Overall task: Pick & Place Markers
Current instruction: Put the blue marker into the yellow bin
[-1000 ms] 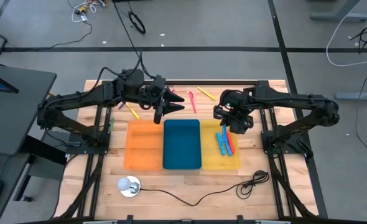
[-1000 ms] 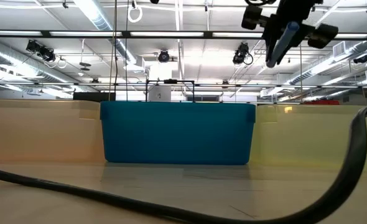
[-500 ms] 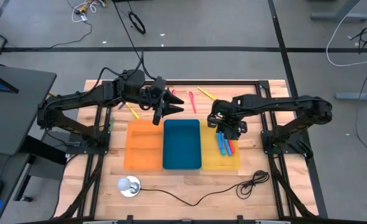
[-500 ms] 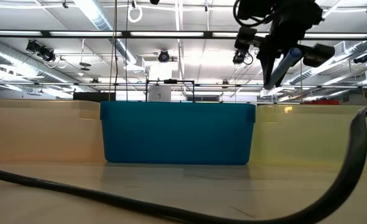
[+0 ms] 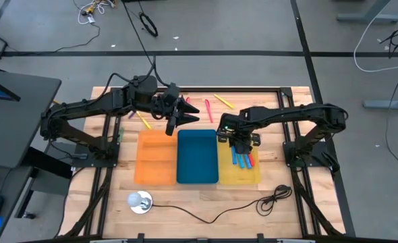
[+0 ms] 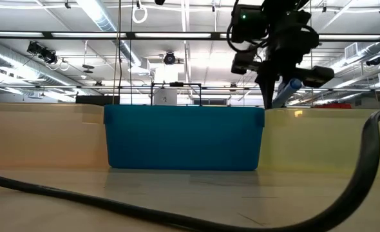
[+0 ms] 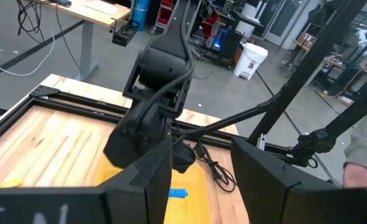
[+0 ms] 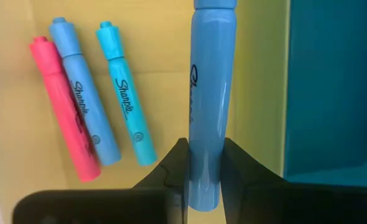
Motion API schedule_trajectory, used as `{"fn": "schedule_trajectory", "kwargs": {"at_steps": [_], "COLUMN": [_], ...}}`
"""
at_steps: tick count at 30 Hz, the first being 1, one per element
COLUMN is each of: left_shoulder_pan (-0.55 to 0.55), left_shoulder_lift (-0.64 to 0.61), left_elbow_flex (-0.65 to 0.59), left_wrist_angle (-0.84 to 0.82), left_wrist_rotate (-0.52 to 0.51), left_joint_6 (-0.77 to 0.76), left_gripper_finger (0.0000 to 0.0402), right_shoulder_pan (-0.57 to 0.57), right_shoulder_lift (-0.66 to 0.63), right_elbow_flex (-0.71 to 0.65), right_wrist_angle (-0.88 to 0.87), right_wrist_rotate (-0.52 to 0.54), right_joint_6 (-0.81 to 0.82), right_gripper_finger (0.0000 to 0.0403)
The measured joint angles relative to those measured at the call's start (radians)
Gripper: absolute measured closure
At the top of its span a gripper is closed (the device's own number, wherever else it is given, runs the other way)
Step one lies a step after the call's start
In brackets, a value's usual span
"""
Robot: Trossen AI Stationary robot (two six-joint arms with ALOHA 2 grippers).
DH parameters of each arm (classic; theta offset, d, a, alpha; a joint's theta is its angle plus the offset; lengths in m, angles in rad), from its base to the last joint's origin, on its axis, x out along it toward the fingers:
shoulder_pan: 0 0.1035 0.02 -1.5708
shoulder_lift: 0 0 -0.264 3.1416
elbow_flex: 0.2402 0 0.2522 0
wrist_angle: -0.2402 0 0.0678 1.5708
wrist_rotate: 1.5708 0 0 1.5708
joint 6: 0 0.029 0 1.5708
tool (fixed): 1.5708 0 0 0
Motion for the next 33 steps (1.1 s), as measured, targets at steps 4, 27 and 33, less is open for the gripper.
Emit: {"fn": "schedule_trajectory", "kwargs": {"at_steps": [4, 27, 33], "left_shoulder_pan": [0.0, 0.0, 0.0], "left_shoulder_lift": [0.0, 0.0, 0.0], "left_elbow_flex": [0.0, 0.0, 0.0], "left_wrist_angle": [-0.002, -0.005, -0.011], "left_wrist_rotate": [0.0, 0.044, 0.044], "left_joint_6": [-0.008, -0.03, -0.031], "left_gripper_finger": [0.023, 0.023, 0.023], "right_shoulder_pan": [0.007, 0.02, 0.019], "right_shoulder_lift": [0.039, 0.138, 0.139], "right_elbow_flex": [-0.003, -0.165, -0.165], "right_wrist_angle": [0.003, 0.265, 0.28], "right_wrist_rotate": [0.0, -0.016, -0.017], "right_joint_6": [0.002, -0.023, 0.04], "right_gripper_finger": [0.0356, 0.0356, 0.031]}}
